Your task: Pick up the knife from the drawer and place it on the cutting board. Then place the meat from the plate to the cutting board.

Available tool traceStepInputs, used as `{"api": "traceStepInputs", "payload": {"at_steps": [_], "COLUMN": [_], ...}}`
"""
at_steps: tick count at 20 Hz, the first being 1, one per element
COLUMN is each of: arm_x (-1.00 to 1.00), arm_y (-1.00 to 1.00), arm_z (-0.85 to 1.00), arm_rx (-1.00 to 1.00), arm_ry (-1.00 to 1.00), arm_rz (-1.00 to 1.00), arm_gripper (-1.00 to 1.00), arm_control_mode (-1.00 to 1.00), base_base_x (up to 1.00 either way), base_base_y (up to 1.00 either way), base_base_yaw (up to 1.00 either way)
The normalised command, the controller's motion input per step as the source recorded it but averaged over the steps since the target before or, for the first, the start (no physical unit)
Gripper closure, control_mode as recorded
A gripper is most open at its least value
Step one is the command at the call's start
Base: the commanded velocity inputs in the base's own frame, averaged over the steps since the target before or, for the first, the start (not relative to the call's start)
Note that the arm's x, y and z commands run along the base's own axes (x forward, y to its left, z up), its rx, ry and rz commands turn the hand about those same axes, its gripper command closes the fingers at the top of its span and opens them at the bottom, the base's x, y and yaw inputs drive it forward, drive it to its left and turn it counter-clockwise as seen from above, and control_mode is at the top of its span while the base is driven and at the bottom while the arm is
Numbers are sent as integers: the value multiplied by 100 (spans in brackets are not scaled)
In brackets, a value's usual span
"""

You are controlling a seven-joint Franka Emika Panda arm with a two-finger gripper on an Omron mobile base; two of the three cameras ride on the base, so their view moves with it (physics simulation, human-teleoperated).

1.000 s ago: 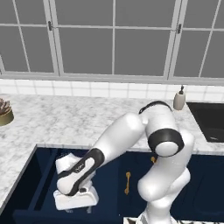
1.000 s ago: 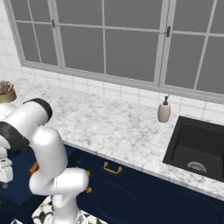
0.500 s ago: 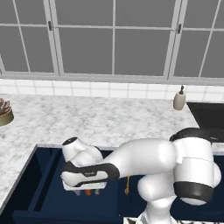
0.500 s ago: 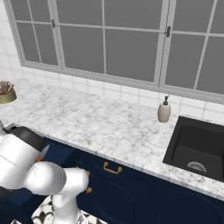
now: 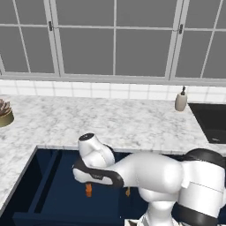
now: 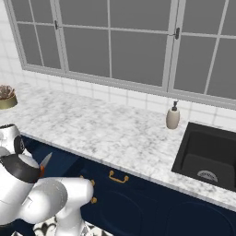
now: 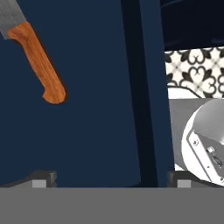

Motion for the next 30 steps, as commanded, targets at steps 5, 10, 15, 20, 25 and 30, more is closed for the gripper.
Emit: {"api": "traceStepInputs", "payload": {"at_steps": [5,10,15,20,25,30], "arm_x": [44,40,26,24,23,21], "arm_y": [13,21,26,18,7,11], "arm_z": [-10,-18,-23,-34,-35,-32], "arm_rx": [0,0,0,-1,0,0], "arm_ry": [0,0,0,0,0,0], "arm_rz": [0,0,0,0,0,0], "arm_gripper": [-100,-100,-100,-100,-100,-100], "arm_control_mode": [-100,-100,-100,-100,-100,-100], "base_base_x": [0,0,0,0,0,0], "base_base_y": [0,0,0,0,0,0], "base_base_yaw": [0,0,0,0,0,0]}}
